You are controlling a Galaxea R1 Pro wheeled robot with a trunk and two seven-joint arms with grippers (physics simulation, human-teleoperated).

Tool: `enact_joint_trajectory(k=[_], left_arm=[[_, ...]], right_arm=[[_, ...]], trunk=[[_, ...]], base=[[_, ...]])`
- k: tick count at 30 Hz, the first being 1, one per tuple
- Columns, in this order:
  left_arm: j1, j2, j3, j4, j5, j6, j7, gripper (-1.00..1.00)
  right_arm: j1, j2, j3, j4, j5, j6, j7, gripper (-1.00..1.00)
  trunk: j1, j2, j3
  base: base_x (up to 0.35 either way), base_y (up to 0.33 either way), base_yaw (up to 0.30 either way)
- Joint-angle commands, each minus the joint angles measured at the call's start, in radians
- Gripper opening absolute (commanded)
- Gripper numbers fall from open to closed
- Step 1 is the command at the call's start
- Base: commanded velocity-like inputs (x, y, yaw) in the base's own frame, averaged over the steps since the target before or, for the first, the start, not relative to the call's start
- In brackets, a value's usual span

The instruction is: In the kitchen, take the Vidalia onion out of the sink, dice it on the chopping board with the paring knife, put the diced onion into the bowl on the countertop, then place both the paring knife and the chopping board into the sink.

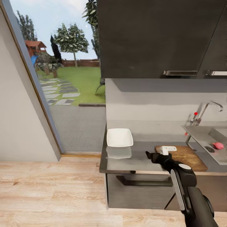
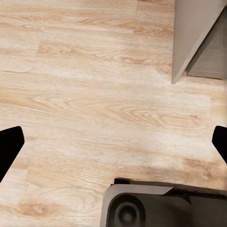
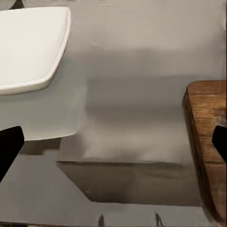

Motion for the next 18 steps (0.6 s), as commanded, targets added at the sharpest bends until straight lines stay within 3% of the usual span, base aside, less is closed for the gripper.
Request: enact_joint_trajectory(k=[1, 2, 3, 6, 8, 12, 14, 15, 17, 18], left_arm=[[0.0, 0.0, -0.001, 0.0, 0.007, -0.001, -0.001, 1.0], [0.0, 0.0, -0.001, 0.0, 0.007, -0.001, -0.001, 1.0], [0.0, -0.001, -0.001, 0.002, 0.007, -0.001, -0.001, 1.0], [0.0, -0.001, -0.001, 0.004, 0.007, -0.001, -0.001, 1.0], [0.0, -0.001, -0.001, 0.008, 0.007, -0.001, -0.001, 1.0], [0.0, -0.001, -0.003, 0.01, 0.006, -0.001, -0.001, 1.0], [0.0, -0.002, -0.003, 0.012, 0.006, -0.001, -0.001, 1.0], [0.0, -0.002, -0.003, 0.012, 0.006, -0.001, -0.001, 1.0], [0.0, -0.002, -0.003, 0.012, 0.006, -0.001, -0.001, 1.0], [0.0, -0.002, -0.004, 0.012, 0.006, -0.002, -0.001, 1.0]], right_arm=[[-0.005, -0.031, 0.002, -0.006, 0.006, 0.005, 0.032, 1.0], [-0.011, -0.046, 0.005, -0.007, 0.006, 0.005, 0.047, 1.0], [-0.05, -0.109, 0.019, -0.011, 0.007, 0.007, 0.132, 1.0], [-0.089, -0.181, 0.028, -0.012, 0.01, 0.009, 0.244, 1.0], [-0.135, -0.25, 0.033, -0.012, 0.014, 0.012, 0.349, 1.0], [-0.221, -0.326, 0.037, -0.012, 0.032, 0.031, 0.483, 1.0], [-0.268, -0.37, 0.045, -0.011, 0.081, 0.042, 0.579, 1.0], [-0.279, -0.379, 0.051, -0.011, 0.101, 0.043, 0.606, 1.0], [-0.307, -0.4, 0.081, -0.009, 0.179, 0.044, 0.695, 1.0], [-0.324, -0.408, 0.104, -0.007, 0.242, 0.044, 0.761, 1.0]], trunk=[[0.001, -0.002, -0.002], [0.001, -0.002, -0.002], [0.001, -0.002, -0.002], [0.001, -0.002, -0.002], [0.001, -0.002, -0.002], [0.001, -0.002, -0.002], [0.001, -0.002, -0.002], [0.001, -0.002, -0.002], [0.001, -0.002, -0.002], [0.001, -0.002, -0.002]], base=[[0.0, -0.137, 0.0], [0.0, -0.148, 0.0], [0.0, -0.184, 0.0], [0.0, -0.195, 0.0], [0.0, -0.204, 0.0], [0.0, -0.208, 0.0], [0.0, -0.209, 0.0], [0.0, -0.209, 0.0], [0.0, -0.21, 0.0], [0.0, -0.21, 0.0]])
